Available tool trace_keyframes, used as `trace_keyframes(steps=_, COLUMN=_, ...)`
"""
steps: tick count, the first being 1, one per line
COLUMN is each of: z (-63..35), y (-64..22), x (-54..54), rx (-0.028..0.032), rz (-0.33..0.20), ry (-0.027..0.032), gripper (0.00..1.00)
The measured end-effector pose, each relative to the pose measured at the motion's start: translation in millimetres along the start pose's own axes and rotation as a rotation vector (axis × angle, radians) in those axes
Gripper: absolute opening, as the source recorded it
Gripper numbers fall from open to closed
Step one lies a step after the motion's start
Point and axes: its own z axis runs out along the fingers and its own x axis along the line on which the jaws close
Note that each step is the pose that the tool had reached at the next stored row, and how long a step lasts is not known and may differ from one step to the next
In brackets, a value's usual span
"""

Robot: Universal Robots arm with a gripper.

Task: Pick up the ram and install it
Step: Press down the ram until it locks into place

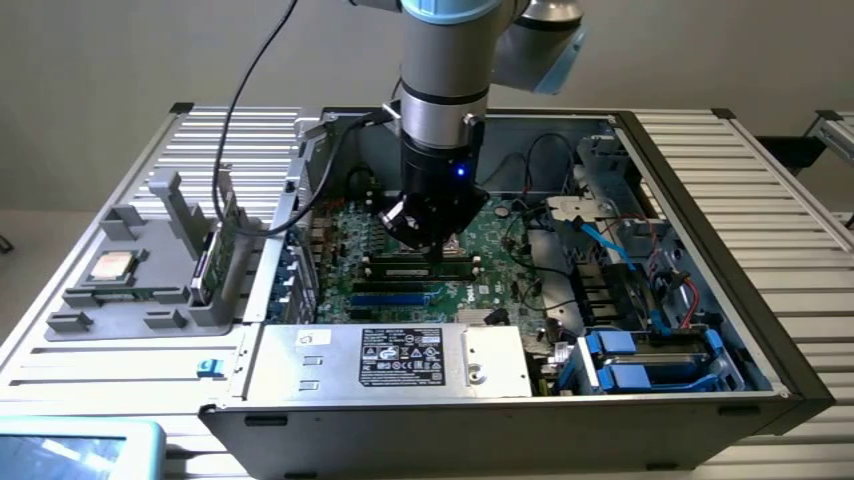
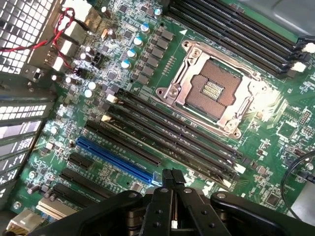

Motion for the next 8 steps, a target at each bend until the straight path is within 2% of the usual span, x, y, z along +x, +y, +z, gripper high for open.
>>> trace_keyframes(steps=8, z=0.1, y=0.0, x=-0.1, rx=-0.0031, rz=0.127, ry=0.0017, gripper=0.09)
